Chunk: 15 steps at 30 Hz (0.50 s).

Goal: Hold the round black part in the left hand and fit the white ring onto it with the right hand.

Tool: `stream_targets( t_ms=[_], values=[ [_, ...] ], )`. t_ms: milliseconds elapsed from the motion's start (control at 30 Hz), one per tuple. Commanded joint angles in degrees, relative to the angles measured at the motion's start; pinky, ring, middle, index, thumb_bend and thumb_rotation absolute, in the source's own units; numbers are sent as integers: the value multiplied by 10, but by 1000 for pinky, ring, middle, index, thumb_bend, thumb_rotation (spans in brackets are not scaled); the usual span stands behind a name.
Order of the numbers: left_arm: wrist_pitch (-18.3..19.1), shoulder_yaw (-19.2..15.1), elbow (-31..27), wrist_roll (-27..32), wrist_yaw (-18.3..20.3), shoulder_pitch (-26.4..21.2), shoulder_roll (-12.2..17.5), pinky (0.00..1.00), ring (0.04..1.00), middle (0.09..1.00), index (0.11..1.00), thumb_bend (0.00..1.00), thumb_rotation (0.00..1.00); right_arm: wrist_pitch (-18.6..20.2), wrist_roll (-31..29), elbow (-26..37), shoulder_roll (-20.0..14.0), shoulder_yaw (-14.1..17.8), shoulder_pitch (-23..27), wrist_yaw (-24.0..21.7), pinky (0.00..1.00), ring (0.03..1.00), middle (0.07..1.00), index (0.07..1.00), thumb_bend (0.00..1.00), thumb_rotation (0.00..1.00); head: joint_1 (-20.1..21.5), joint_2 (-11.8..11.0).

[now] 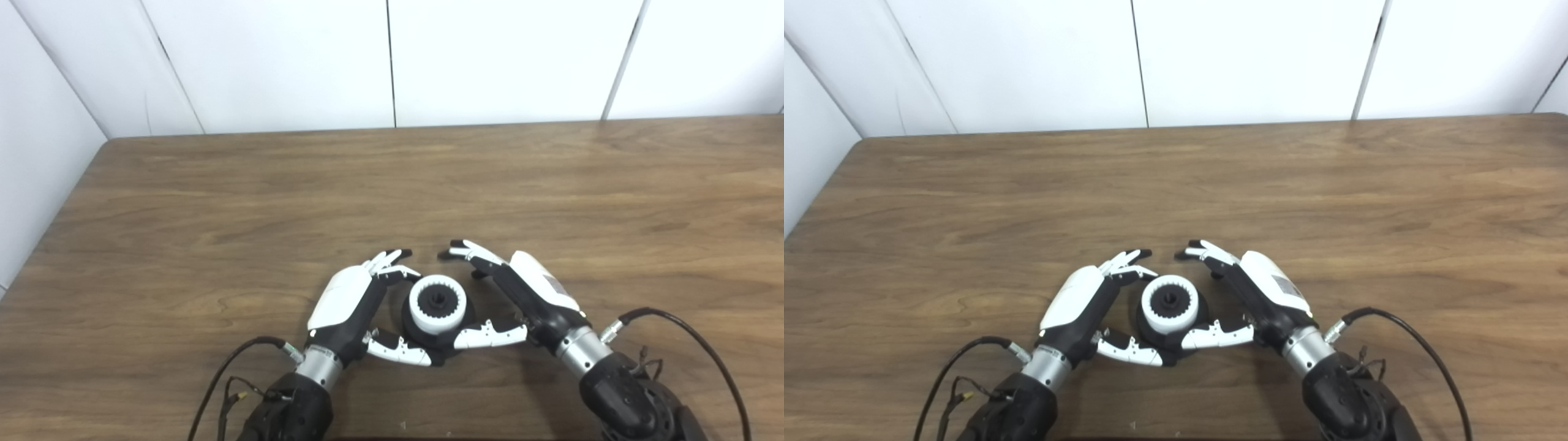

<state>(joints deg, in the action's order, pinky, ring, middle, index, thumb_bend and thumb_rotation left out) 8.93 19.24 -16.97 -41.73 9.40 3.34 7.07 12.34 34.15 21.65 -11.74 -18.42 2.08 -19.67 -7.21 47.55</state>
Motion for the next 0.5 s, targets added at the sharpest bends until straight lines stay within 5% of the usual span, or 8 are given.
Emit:
stream_targets(
  t_ms=[0,467],
  values=[
    [-2,0,-14,-4,1,-7,4,954,966,940,588,884,284,8,-1,13,-10,-2,14,-16,829,971,994,995,998,586,0,1],
    [1,-2,-14,-5,3,-8,5,958,968,941,589,882,287,11,-7,12,-21,-7,22,-35,885,1000,1000,1000,1000,577,-1,4]
  ],
)
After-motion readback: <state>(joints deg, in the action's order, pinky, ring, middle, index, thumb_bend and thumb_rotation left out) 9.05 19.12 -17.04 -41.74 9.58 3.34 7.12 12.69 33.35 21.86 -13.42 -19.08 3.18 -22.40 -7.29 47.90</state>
